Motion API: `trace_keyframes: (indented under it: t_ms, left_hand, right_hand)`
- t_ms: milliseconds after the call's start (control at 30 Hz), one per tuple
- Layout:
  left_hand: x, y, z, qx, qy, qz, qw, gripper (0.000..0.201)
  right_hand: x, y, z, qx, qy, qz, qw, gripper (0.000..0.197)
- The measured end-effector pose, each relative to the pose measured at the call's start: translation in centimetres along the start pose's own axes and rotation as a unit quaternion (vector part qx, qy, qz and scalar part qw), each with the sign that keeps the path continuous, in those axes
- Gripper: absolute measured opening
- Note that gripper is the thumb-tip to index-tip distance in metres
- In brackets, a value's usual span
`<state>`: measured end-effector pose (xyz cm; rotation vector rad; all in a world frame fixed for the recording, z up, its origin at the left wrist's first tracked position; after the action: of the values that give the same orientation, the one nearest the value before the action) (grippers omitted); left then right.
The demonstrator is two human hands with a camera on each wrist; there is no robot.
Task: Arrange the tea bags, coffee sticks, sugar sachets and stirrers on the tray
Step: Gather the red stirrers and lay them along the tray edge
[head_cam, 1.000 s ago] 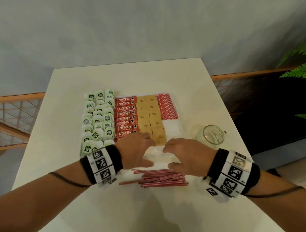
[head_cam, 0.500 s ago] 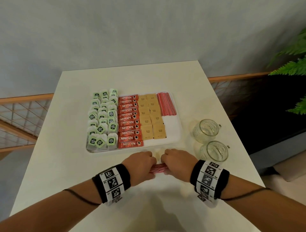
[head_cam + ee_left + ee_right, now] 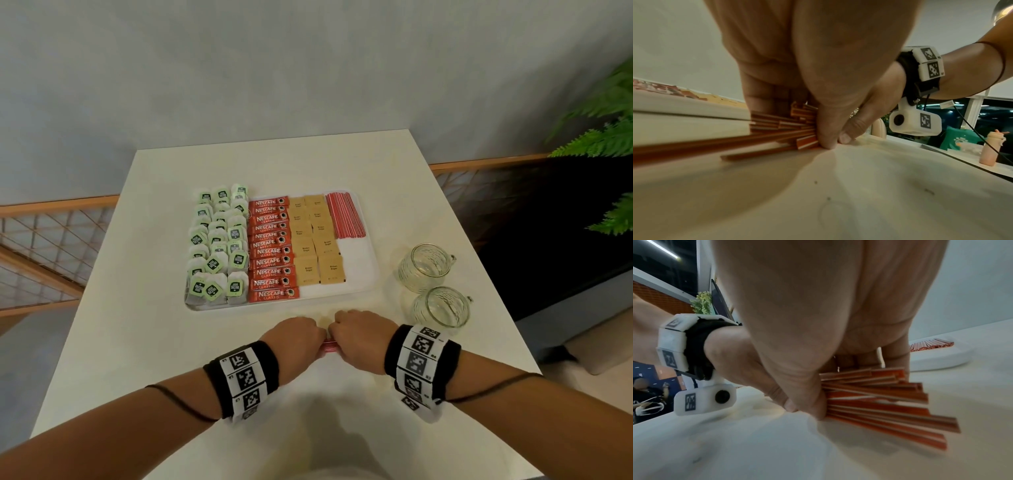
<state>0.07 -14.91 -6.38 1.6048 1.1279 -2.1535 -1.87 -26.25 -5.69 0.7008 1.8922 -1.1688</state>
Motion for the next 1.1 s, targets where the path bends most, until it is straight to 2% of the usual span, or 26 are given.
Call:
trace_keyframes:
  t_ms: [200, 333, 567, 733, 900, 1100]
  left_hand:
    - [0.2, -0.2, 0.0, -0.014, 0.049, -0.001, 0.999, 0.034]
    - [0.2, -0.1, 0.0, -0.016, 0.046, -0.001, 0.999, 0.032]
    - [0.4, -0.4, 0.4, 0.003, 0.075, 0.019, 0.997, 0.029]
    - [0.8, -0.5, 0.1, 0.001, 0.069, 0.013, 0.998, 0.026]
    - [0.6, -0.9, 0.4, 0.009, 0.072, 0.015, 0.997, 0.023]
    - [1.0, -1.3, 0.5, 0.014, 0.062, 0.018, 0.998, 0.027]
  right_hand:
    - [0.1, 0.0, 0.2, 0.012, 0.013, 0.004, 1.0, 0.018]
    - [0.2, 0.2, 0.2, -0.011, 0.018, 0.0, 1.0, 0.019]
    - [1.1, 0.2, -0.2, -0.06, -0.084, 0.032, 0.994, 0.026]
    - [0.4, 0.2, -0.6, -0.049, -0.09, 0.022, 0.994, 0.025]
    - [0.4, -0.1, -0.4, -0.023, -0.029, 0.007, 0.999, 0.022]
    - [1.1, -0.7, -1.1, -0.044, -0.092, 0.01, 0.995, 0.027]
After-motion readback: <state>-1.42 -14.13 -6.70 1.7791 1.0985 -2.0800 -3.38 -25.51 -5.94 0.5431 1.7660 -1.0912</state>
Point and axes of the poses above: each hand's wrist, its own y-axis towards the middle knuckle, its own x-axis out of the palm, z = x × y, the point moved 5 cm from there along y, towards the middle knuckle, and after that the axes turned 6 degrees about y, right-handed, at the moved point
